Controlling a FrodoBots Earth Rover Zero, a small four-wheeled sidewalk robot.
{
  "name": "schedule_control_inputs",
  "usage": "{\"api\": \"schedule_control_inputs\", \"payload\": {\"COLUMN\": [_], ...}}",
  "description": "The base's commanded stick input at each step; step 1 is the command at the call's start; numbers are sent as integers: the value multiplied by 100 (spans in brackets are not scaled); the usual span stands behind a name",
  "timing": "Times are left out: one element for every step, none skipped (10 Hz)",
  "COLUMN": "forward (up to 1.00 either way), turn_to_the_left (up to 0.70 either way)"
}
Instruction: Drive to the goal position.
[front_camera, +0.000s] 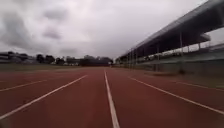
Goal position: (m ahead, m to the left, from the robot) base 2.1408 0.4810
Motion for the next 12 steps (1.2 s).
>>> {"api": "schedule_control_inputs", "payload": {"forward": [50,50,50,50,50,50,50,50,50,50,50,50], "turn_to_the_left": [0,0,0,0,0,0,0,0,0,0,0,0]}}
